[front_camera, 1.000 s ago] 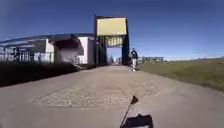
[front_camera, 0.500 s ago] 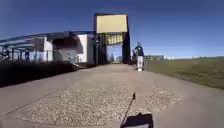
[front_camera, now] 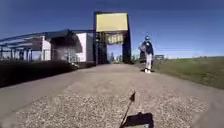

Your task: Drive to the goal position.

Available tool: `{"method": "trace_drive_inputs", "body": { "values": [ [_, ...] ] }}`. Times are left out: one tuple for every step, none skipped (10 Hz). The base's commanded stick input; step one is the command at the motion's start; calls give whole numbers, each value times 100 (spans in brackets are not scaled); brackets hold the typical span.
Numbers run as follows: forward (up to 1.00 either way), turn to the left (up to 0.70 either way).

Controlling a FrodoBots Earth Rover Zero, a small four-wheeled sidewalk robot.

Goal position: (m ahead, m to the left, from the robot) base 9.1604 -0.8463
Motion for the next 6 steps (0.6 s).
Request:
{"method": "trace_drive_inputs", "body": {
  "values": [
    [100, 0],
    [100, 0],
    [100, 0],
    [100, 0],
    [100, 0],
    [100, 12]
  ]
}}
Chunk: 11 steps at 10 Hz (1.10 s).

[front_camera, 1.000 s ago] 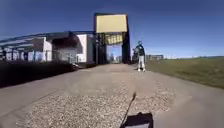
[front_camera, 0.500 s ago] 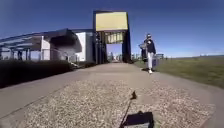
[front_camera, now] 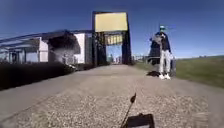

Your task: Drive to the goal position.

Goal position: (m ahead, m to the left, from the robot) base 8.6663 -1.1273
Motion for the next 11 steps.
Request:
{"method": "trace_drive_inputs", "body": {
  "values": [
    [100, 26],
    [100, 40],
    [59, 23],
    [17, 7],
    [0, 0],
    [0, 0],
    [0, 0],
    [0, 0],
    [0, 0],
    [0, 0],
    [0, 0]
  ]
}}
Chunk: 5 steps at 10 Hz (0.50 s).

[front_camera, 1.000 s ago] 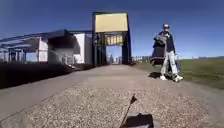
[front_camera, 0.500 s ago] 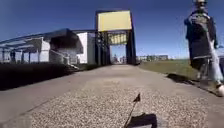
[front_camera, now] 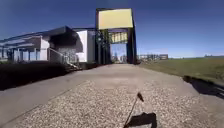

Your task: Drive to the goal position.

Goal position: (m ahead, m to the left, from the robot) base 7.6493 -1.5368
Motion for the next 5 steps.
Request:
{"method": "trace_drive_inputs", "body": {
  "values": [
    [0, 0],
    [100, 0],
    [100, 0],
    [100, 0],
    [100, 0]
  ]
}}
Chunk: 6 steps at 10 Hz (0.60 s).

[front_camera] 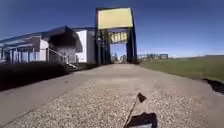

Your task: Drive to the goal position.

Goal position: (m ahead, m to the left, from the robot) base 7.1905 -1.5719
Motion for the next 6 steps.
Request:
{"method": "trace_drive_inputs", "body": {
  "values": [
    [100, -1],
    [100, -7],
    [100, -13],
    [100, -10],
    [100, -20],
    [100, -31]
  ]
}}
